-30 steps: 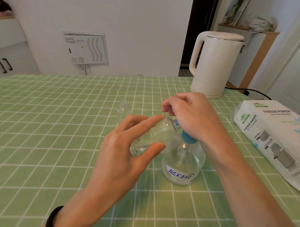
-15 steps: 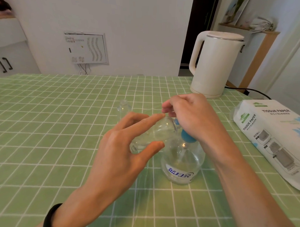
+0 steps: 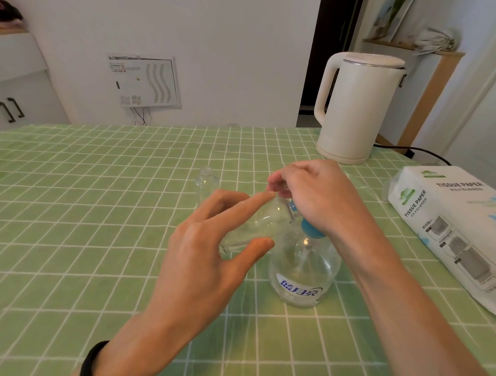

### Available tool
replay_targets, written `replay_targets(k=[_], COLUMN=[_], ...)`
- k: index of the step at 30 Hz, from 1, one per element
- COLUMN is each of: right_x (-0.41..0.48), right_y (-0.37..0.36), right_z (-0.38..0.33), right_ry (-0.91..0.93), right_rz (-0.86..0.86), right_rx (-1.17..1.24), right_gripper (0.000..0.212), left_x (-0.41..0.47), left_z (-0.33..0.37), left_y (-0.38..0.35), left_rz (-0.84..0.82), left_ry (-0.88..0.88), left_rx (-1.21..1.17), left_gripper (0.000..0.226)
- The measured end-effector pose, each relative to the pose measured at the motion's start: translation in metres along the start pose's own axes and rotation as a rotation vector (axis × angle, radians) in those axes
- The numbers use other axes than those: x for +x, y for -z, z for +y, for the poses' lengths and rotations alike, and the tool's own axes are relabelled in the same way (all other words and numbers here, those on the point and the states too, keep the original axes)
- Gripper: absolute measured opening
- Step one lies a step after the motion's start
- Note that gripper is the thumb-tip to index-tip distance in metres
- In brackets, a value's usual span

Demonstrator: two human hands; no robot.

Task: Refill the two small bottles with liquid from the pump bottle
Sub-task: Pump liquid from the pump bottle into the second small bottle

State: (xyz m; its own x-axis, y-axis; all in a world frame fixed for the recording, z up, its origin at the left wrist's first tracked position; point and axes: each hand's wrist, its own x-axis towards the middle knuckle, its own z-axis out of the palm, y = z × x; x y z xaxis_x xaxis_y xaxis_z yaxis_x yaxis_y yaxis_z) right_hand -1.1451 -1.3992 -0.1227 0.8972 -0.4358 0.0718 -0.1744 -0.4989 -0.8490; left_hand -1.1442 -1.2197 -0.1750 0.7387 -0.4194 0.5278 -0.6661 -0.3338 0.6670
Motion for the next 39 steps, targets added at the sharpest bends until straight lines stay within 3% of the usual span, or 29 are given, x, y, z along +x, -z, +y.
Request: replay_targets(k=[39], right_x=[0.0004], right_y=[0.0004], right_z=[0.0004], right_ry=[0.067], right_rz=[0.024], right_rx=[-0.009], right_gripper=[0.036], left_x=[0.0004], left_z=[0.0023], left_y=[0.0018], left_rz=[0.003], left_ry=[0.007], left_rx=[0.009], left_gripper=[0.054])
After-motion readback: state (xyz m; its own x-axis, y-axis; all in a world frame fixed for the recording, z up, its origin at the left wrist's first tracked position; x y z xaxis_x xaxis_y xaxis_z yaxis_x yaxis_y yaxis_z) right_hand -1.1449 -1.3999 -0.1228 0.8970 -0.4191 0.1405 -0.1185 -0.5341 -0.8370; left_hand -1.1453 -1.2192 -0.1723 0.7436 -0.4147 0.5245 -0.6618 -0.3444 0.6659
